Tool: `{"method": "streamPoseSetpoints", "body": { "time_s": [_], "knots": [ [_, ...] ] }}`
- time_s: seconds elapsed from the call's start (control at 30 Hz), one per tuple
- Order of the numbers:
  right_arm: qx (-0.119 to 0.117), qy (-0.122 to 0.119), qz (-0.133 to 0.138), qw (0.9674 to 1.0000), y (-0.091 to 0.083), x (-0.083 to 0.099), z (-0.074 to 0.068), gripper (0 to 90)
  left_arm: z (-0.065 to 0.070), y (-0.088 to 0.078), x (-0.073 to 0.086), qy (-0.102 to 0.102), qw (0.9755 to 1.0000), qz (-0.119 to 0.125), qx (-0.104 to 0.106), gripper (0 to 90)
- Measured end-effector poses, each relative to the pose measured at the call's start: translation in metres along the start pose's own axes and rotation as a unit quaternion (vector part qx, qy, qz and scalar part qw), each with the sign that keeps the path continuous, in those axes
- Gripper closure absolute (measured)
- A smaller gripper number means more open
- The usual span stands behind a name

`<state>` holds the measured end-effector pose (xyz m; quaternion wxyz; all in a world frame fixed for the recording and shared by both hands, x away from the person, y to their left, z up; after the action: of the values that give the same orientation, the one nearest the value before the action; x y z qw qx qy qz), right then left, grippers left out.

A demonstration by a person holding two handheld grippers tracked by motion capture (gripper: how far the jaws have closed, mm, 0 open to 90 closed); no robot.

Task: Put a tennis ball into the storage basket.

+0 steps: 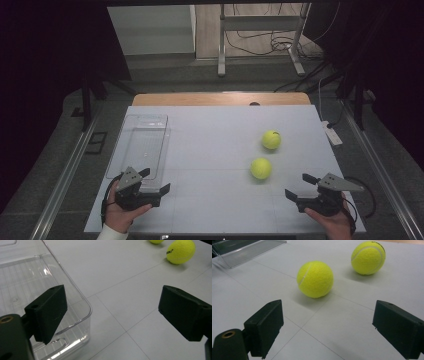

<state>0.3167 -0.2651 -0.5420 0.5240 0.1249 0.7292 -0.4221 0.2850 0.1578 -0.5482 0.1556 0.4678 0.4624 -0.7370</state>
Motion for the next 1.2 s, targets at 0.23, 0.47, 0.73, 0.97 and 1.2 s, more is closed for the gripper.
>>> {"method": "streamPoseSetpoints", "body": {
  "time_s": [0.23,0.47,0.73,0.97,1.2],
  "knots": [
    [-0.007,0.001,0.001,1.0000,0.003,-0.001,0.000,10.3,0.003,0.000,0.001,0.002,1.0000,-0.001,-0.002,9.3],
    [-0.006,0.005,-0.001,1.0000,0.002,0.002,0.001,10.7,0.004,-0.001,-0.003,-0.002,1.0000,0.004,0.000,9.4],
    [-0.004,0.005,0.004,1.0000,-0.001,0.003,0.001,11.2,0.007,-0.003,-0.008,-0.001,1.0000,0.009,-0.003,9.5],
    [-0.002,0.005,0.005,1.0000,-0.002,0.002,-0.001,11.2,0.011,0.000,-0.010,0.003,1.0000,0.006,-0.001,9.7],
    [-0.001,0.001,0.000,1.0000,0.002,0.000,-0.004,11.1,0.008,-0.007,-0.012,-0.009,0.9999,0.015,-0.002,9.8]
  ]
}}
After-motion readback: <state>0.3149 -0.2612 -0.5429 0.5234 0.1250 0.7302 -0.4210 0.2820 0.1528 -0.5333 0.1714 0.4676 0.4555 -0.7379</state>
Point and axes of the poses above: each handheld gripper's, and its own axes: y roughly forward along the jaws, x roughly out of its underside, z roughly to its right, the point moved 10 cm from there along y, roughly forward along the jaws, and after that the axes turned 1 degree about -z, right-handed, at the moved point
